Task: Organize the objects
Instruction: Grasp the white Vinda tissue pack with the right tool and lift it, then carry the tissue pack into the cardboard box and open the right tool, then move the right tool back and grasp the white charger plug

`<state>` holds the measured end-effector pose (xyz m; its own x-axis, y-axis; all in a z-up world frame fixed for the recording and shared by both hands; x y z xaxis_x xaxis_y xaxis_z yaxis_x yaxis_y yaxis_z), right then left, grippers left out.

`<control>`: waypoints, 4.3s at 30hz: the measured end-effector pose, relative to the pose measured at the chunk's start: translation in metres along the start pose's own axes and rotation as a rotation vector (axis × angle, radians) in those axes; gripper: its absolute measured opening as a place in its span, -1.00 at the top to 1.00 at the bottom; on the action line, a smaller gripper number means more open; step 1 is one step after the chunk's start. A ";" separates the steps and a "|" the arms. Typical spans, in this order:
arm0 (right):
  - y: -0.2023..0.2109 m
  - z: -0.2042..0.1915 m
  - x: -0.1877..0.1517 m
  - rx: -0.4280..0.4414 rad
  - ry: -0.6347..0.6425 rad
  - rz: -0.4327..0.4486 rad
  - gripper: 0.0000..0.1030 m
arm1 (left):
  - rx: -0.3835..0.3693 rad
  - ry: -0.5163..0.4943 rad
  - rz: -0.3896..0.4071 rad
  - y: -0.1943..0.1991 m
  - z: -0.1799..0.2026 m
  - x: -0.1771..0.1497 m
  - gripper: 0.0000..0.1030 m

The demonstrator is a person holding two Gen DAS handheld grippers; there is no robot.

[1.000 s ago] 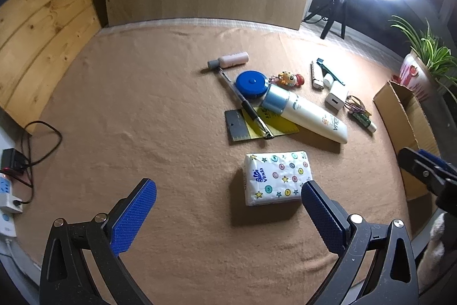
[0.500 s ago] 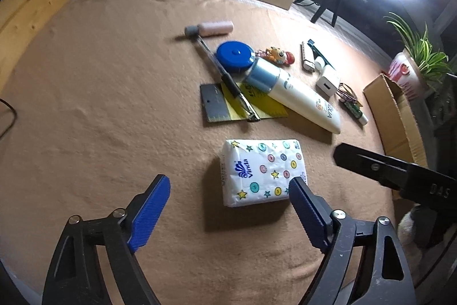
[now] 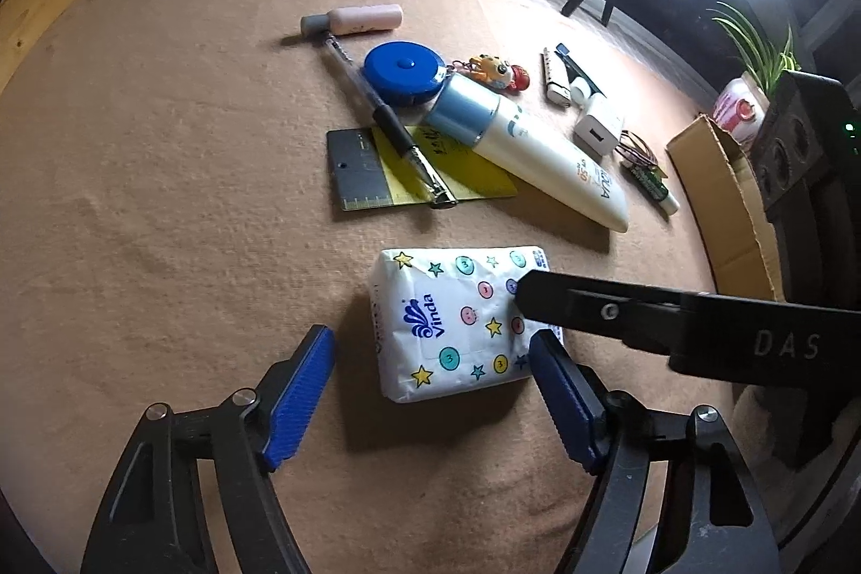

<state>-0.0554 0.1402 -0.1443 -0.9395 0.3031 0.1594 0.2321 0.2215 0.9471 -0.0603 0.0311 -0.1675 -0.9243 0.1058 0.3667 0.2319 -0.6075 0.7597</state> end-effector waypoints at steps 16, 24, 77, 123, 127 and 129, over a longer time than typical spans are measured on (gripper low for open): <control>0.020 0.013 -0.010 0.055 -0.008 0.012 0.38 | -0.068 -0.074 -0.037 -0.003 0.043 -0.008 -0.44; 0.083 0.056 -0.027 0.025 -0.053 0.146 0.37 | -0.117 -0.186 -0.008 -0.004 0.116 0.001 -0.44; 0.188 0.199 -0.011 -0.159 -0.161 0.446 -0.38 | -0.060 -0.294 -0.005 -0.062 0.230 0.013 -0.92; 0.040 0.120 0.052 -0.226 -0.079 -0.012 0.02 | -0.019 -0.091 0.024 0.007 0.075 -0.002 -0.90; 0.042 0.109 0.022 -0.177 -0.110 -0.011 0.02 | -0.018 -0.098 0.013 0.008 0.071 -0.005 -0.90; 0.042 0.100 0.012 -0.158 -0.108 -0.005 0.02 | -0.014 -0.096 0.008 0.009 0.066 -0.006 -0.90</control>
<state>-0.0315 0.2456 -0.1299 -0.9060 0.4023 0.1313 0.1768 0.0781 0.9811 -0.0321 0.0770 -0.1271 -0.8891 0.1753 0.4228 0.2344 -0.6191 0.7495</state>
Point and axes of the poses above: each gripper's, at about its wrist camera, not at the fingertips, and y roughly against the way its jaws point, z to its right, x to its top, the point moved 2 cm from there along -y, roughly the way its jaws point, and after that the axes turned 14 degrees about -x, right-handed, at the moved point
